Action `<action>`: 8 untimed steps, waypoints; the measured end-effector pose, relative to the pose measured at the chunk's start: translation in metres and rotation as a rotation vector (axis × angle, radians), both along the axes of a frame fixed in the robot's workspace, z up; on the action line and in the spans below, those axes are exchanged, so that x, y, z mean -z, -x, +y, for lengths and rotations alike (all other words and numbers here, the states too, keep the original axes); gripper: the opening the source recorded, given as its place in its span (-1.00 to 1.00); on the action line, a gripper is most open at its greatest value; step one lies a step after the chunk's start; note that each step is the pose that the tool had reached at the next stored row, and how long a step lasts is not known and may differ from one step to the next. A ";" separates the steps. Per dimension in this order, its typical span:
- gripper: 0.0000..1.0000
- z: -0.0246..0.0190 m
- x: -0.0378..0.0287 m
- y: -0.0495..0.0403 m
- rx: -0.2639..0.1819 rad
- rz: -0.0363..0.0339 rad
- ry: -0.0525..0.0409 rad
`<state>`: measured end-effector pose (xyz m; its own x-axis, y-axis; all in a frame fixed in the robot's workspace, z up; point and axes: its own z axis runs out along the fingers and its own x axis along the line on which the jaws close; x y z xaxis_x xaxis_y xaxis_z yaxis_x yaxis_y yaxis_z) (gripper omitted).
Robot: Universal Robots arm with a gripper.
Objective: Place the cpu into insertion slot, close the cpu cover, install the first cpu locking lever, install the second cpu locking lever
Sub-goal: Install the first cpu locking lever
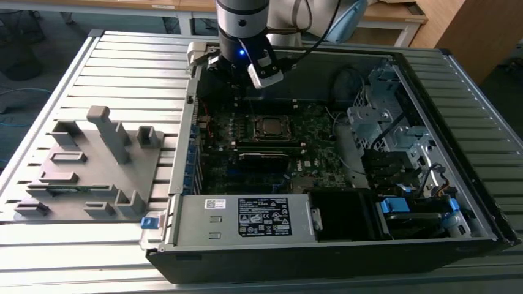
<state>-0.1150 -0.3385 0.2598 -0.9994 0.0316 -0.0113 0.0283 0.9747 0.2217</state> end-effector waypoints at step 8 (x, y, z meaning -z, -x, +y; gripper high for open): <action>-0.80 -0.0010 0.0053 0.0001 -0.001 0.0000 -0.0184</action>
<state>-0.1151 -0.3396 0.2545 -0.9995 0.0307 -0.0107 0.0273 0.9705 0.2396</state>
